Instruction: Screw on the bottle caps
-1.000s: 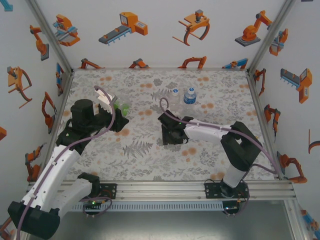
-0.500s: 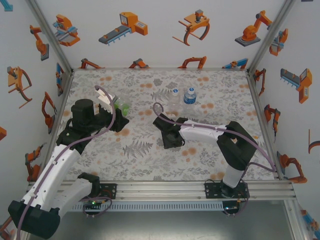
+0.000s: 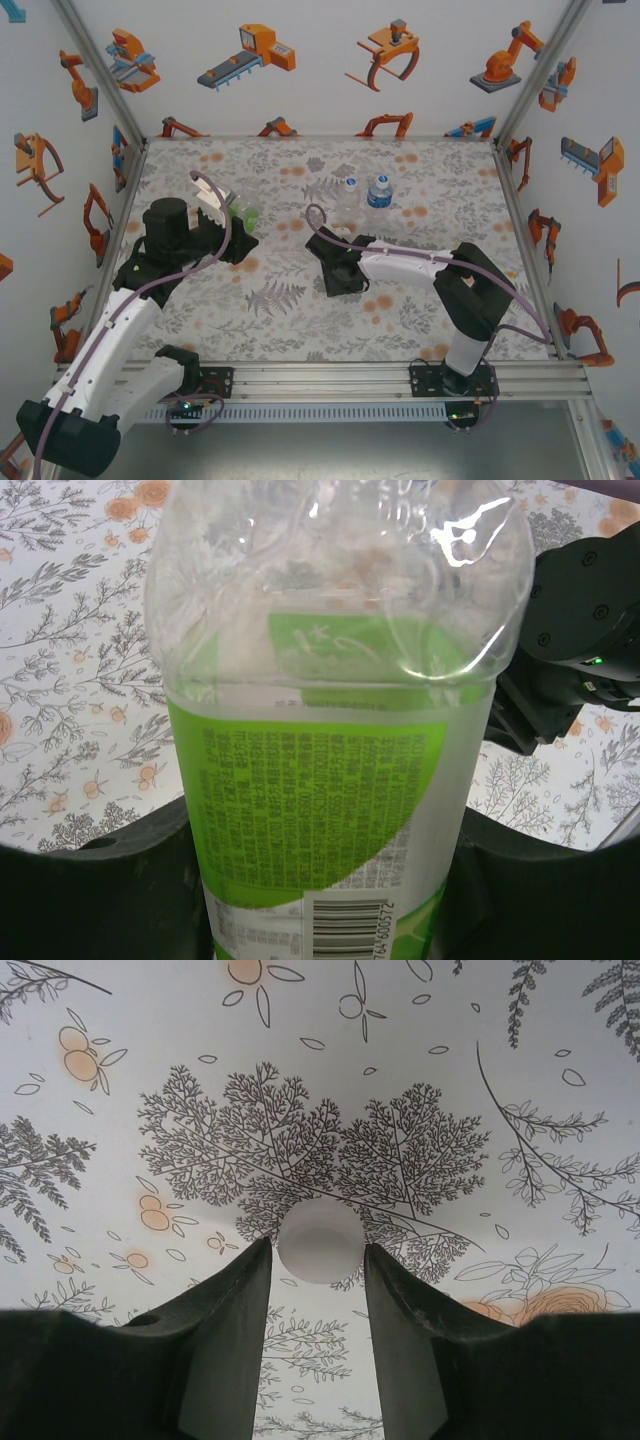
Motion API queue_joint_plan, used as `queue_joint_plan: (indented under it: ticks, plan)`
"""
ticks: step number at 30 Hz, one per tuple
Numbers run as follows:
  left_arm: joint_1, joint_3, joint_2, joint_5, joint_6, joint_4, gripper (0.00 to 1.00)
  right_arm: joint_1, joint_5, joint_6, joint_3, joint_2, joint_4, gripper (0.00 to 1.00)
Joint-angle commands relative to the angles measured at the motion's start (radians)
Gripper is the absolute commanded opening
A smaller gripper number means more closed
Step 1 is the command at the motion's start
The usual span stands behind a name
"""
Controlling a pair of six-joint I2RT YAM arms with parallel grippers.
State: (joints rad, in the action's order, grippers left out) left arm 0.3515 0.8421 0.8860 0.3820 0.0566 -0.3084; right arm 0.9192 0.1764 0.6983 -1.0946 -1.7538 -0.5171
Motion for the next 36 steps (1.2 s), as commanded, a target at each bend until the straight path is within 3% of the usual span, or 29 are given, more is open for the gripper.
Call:
queue_joint_plan:
  ticks: [1, 9, 17, 25, 31, 36]
  plan:
    - [-0.008, 0.026, 0.001, 0.014, 0.015, 0.000, 0.07, 0.006, 0.012, -0.003, 0.011, -0.002, 0.015, 0.42]
    - [-0.007, 0.026, 0.002, 0.011, 0.016, -0.001, 0.07, 0.004, -0.010, -0.007, 0.009, -0.018, 0.024, 0.39]
    - [-0.007, 0.025, 0.004, 0.014, 0.017, -0.003, 0.07, 0.003, -0.032, -0.003, 0.002, -0.028, 0.011, 0.42]
    - [-0.007, 0.026, 0.002, 0.014, 0.017, -0.004, 0.07, 0.003, -0.019, -0.002, 0.002, -0.010, 0.003, 0.33]
    - [0.010, 0.031, 0.021, 0.086, 0.063, -0.002, 0.03, 0.003, 0.011, -0.032, 0.020, 0.090, 0.005, 0.25]
    - [0.106, 0.048, 0.051, 0.092, 0.171, -0.043, 0.03, 0.000, 0.004, -0.131, 0.063, 0.251, 0.023, 0.20]
